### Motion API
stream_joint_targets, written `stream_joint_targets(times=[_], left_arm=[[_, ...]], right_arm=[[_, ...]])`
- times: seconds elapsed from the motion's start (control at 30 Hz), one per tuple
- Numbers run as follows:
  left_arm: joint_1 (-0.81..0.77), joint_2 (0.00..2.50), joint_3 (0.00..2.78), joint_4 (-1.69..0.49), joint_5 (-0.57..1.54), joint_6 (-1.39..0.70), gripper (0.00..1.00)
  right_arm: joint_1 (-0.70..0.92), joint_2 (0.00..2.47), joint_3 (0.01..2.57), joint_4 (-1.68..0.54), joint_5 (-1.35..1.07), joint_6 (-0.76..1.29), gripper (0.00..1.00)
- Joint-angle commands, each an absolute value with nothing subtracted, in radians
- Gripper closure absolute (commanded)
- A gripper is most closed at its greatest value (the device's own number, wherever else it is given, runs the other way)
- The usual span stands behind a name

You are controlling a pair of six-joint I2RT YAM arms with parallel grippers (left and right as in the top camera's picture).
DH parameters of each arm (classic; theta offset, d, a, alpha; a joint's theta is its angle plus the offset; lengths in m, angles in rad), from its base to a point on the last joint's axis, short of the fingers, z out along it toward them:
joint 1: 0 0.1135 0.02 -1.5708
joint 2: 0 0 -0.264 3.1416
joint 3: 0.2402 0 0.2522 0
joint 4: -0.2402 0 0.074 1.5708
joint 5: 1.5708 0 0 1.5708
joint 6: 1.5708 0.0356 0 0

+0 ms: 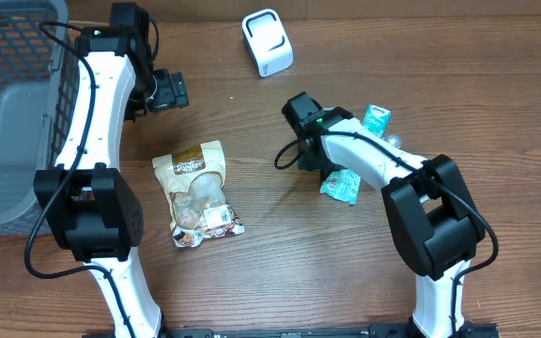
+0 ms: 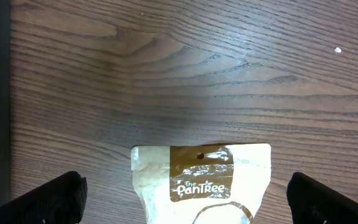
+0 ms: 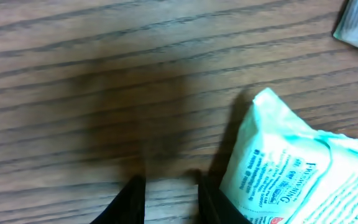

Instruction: Scan the item barcode

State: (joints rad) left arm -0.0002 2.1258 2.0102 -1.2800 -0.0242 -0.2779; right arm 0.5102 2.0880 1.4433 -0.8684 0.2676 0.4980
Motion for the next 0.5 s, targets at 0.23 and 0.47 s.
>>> stream_joint_targets(times=[0.23, 0.47], left_arm=[[0.0, 2.111, 2.033, -1.282, -0.033, -0.258, 0.0], [0.0, 2.111, 2.032, -1.282, -0.033, -0.258, 0.01]], right_arm=[[0.487, 2.104, 1.413, -0.877, 0.233, 0.502, 0.6], [0.487, 2.104, 1.413, -0.874, 0.233, 0.502, 0.42]])
